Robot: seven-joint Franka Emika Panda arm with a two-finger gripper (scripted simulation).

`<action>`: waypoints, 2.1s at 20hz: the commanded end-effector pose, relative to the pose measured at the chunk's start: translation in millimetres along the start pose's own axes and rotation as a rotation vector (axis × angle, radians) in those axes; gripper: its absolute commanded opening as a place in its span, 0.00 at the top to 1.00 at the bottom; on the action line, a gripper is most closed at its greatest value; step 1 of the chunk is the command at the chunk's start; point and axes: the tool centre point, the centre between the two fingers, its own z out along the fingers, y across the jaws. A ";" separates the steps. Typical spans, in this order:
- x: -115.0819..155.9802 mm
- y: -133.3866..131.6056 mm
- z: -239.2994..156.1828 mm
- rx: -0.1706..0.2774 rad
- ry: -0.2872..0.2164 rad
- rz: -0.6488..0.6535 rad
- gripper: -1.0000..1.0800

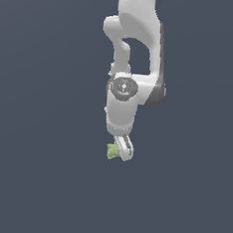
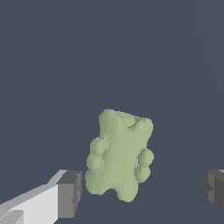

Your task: Pick up the object and move it to a goal position.

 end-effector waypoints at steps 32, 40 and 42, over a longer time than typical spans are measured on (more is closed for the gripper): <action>0.1 -10.9 57.0 0.008 0.008 0.238 0.04; 0.1 -11.9 57.5 0.008 0.008 0.238 1.00; 0.1 -11.9 57.5 0.008 0.008 0.238 1.00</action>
